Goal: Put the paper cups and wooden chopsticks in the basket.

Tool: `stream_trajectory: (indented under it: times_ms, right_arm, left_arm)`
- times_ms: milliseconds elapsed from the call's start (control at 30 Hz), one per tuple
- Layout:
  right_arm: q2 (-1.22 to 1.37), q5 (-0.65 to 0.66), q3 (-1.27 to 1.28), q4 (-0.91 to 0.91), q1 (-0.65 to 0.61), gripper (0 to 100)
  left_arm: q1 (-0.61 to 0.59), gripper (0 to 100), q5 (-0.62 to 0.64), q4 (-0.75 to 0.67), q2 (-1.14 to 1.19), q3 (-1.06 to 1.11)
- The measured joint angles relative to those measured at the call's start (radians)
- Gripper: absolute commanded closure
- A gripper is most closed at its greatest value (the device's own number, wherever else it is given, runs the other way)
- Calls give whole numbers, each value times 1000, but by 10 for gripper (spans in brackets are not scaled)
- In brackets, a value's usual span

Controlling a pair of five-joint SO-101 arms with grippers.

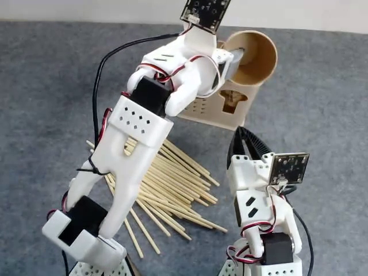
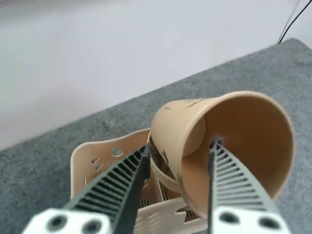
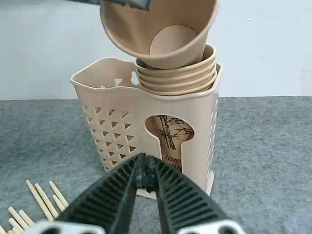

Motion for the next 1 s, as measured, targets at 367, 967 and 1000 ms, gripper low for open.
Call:
stream_trajectory:
  times_ms: [367, 967, 1000]
  right_arm:
    - [0, 0, 0, 0, 0, 992]
    - [0, 0, 0, 0, 0, 992]
    - [0, 0, 0, 0, 0, 992]
  left_arm:
    - [-91, 801, 130, -49, 0, 0]
    - [-89, 872, 144, -204, 175, 0]
    - [-89, 871, 144, -204, 176, 0]
